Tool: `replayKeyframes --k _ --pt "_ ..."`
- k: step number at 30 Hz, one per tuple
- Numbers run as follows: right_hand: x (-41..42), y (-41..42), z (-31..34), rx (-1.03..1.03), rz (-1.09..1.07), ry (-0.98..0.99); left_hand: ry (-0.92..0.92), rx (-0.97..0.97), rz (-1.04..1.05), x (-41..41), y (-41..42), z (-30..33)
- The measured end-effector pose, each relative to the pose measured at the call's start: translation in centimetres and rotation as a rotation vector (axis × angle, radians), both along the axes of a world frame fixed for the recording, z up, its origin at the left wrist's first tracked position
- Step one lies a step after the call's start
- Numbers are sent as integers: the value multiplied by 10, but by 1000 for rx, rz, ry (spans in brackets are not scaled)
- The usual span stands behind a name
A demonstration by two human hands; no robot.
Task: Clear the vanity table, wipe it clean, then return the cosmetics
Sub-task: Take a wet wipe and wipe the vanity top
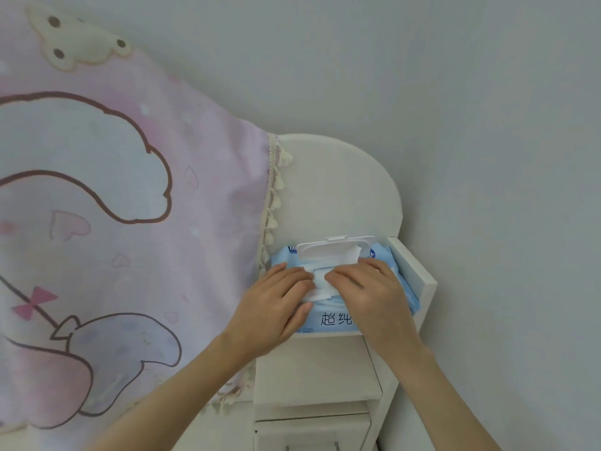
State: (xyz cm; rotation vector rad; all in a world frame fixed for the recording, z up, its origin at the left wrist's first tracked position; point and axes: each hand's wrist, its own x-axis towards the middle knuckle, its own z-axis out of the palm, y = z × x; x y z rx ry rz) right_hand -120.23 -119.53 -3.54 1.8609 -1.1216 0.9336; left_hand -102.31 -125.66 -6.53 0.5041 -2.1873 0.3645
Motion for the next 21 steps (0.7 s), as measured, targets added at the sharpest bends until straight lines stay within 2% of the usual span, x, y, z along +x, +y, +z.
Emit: replayKeyframes --k 4,9,15,21 --pt "0 2 -2 -137 34 -22 7 -6 3 1 0 0" --pt "4 1 13 -263 127 -171 18 9 5 1 -2 0" --pt "7 22 35 -284 253 -243 28 8 34 0 3 2" --pt "7 72 33 -297 317 -307 0 123 2 4 8 5"
